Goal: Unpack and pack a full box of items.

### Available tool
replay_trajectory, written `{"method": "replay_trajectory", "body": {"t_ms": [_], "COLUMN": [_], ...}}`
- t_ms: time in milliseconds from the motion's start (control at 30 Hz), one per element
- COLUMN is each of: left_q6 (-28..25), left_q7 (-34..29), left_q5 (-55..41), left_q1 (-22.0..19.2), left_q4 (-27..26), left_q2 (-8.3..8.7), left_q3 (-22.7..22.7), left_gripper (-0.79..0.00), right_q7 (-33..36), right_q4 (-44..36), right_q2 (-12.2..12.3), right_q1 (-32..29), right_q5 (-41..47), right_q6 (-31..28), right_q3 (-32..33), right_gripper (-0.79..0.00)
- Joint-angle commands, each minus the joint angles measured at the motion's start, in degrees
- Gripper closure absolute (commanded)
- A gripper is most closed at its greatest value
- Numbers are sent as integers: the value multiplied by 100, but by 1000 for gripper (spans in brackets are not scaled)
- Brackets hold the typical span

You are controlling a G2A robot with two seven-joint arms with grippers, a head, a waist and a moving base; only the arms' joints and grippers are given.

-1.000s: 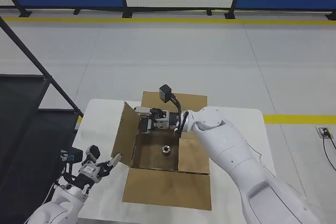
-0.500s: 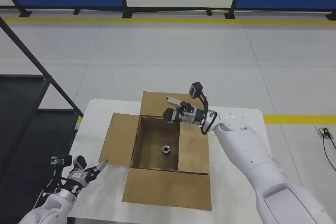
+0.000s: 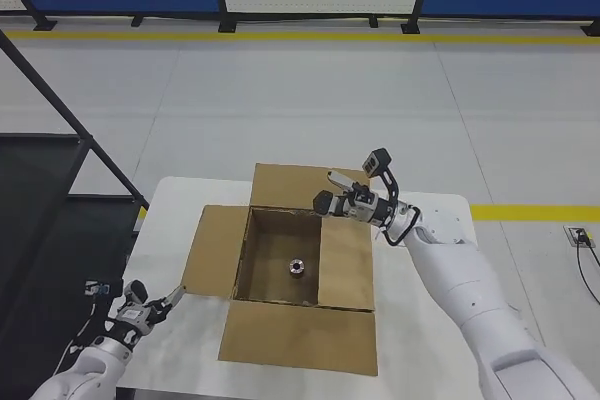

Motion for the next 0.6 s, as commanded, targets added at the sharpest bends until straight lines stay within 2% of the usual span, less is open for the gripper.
{"method": "replay_trajectory", "body": {"t_ms": [0,333,567], "left_q6": [-30,-53,-589], "left_q7": [42,741,1036], "left_q5": [-50,-230,-599], "left_q1": [70,605,1136], "left_q4": [-89,-1015,-2003], "left_q2": [7,-11,-25], "left_q3": [-105,-543,-885], "left_gripper": [-785,-785,-785], "right_q7": [-55,-484,-734], "right_q4": [-230,-1310,-2520], "right_q2": [55,340,690], "right_q1": [-119,-606,-1464], "right_q5": [-73,-1011,-1693], "right_q6": [82,305,335], "right_q3": [73,365,1073], "right_gripper": [-785,-785,-785]}}
